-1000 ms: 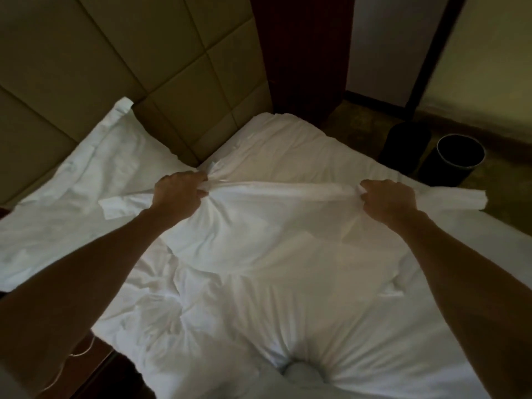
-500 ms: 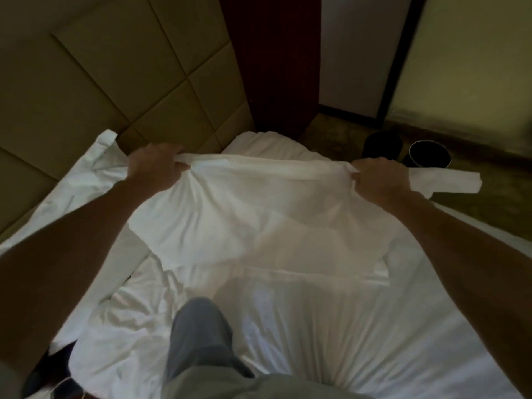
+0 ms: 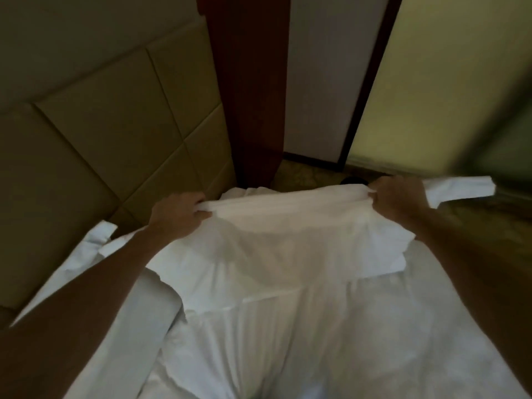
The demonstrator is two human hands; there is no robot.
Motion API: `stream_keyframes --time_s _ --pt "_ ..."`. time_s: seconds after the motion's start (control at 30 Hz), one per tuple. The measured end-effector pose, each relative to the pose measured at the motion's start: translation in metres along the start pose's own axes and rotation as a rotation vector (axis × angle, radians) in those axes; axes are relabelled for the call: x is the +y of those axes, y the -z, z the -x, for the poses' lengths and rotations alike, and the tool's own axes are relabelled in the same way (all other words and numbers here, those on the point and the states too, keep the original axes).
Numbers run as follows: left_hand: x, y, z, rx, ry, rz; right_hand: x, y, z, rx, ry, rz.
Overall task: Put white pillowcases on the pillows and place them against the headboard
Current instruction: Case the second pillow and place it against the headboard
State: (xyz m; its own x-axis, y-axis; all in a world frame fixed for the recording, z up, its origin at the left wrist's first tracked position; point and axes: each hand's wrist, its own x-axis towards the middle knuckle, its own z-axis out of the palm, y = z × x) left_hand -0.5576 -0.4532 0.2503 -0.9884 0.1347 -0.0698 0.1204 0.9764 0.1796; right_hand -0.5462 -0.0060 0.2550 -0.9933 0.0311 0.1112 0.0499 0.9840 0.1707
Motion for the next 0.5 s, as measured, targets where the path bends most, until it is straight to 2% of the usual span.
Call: stream_keyframes --time_s 0.23,0.4,0.5 --pt "-0.074 0.025 -0.018 0.063 0.085 0.086 -0.074 0.038 -0.055 0.119 0.061 -0.002" --pt "-0.084 0.022 -0.022 0.176 0.157 0.085 -0.102 0.039 -0.107 0.182 0.125 -0.024" --pt "-0.083 0.016 -0.02 0.208 0.266 0.082 -0.117 0.038 -0.149 0.187 0.204 -0.025"
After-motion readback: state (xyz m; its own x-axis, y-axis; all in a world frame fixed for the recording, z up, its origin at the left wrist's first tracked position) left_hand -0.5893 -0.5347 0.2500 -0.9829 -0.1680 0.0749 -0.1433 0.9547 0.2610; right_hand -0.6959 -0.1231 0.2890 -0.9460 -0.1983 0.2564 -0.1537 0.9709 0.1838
